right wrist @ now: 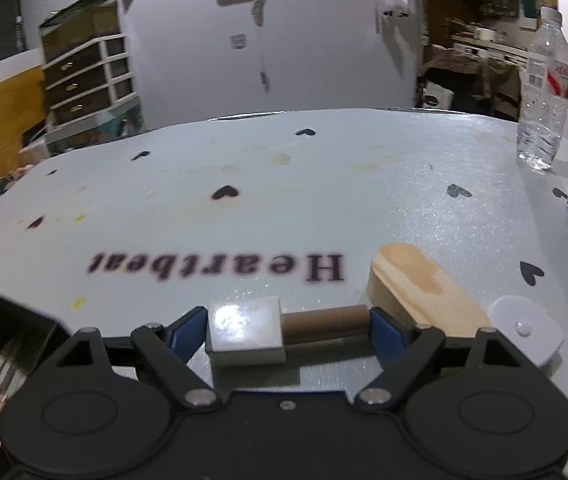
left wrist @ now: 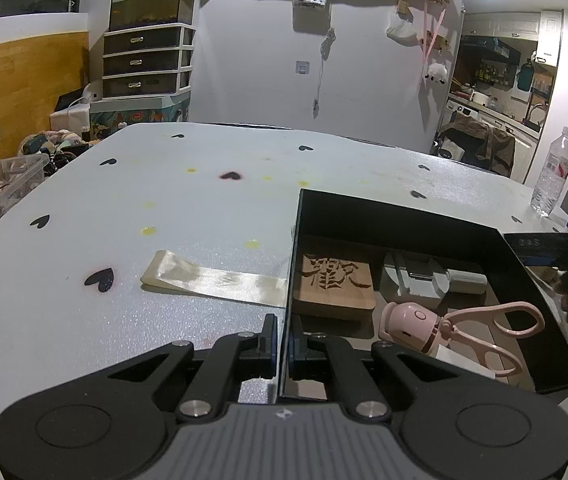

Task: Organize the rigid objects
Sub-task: 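Move the right gripper to the wooden-handled brush and grasp its handle, then carry the brush into the black box and open the right gripper, then move the right gripper to the oval wooden block and grasp it, then carry the oval wooden block toward the black box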

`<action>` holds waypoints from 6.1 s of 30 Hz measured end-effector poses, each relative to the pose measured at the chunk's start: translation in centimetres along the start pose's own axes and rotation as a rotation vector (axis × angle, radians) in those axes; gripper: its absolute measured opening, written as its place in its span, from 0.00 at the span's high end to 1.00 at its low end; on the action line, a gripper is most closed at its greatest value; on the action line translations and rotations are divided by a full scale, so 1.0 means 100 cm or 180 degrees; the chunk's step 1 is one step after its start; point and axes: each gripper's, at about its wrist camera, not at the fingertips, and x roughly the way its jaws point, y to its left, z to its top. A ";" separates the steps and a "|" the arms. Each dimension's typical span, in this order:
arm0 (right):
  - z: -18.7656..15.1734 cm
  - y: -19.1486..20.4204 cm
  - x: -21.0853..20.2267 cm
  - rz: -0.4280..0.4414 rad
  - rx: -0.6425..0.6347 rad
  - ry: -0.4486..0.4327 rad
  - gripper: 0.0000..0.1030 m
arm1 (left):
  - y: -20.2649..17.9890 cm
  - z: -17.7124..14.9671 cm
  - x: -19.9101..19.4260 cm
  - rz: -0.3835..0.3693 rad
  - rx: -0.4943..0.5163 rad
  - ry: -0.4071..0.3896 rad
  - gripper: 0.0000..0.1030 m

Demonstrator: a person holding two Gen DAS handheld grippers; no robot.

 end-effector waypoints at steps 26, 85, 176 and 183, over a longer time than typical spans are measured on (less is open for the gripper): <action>-0.003 0.096 -0.107 0.1322 -0.3051 -0.0198 0.16 | 0.002 0.000 -0.007 -0.0046 -0.0037 -0.0051 0.96; 0.006 0.086 -0.143 0.1885 -0.3079 0.0243 0.21 | 0.007 -0.001 -0.005 -0.0056 -0.0040 -0.0053 0.95; 0.047 -0.058 0.041 0.0078 -0.0416 0.0145 0.14 | 0.001 0.000 -0.005 0.0021 -0.0008 0.0029 0.95; 0.046 -0.012 -0.014 0.0688 -0.0761 -0.0067 0.14 | 0.000 0.001 -0.008 0.0026 0.0006 0.0025 0.96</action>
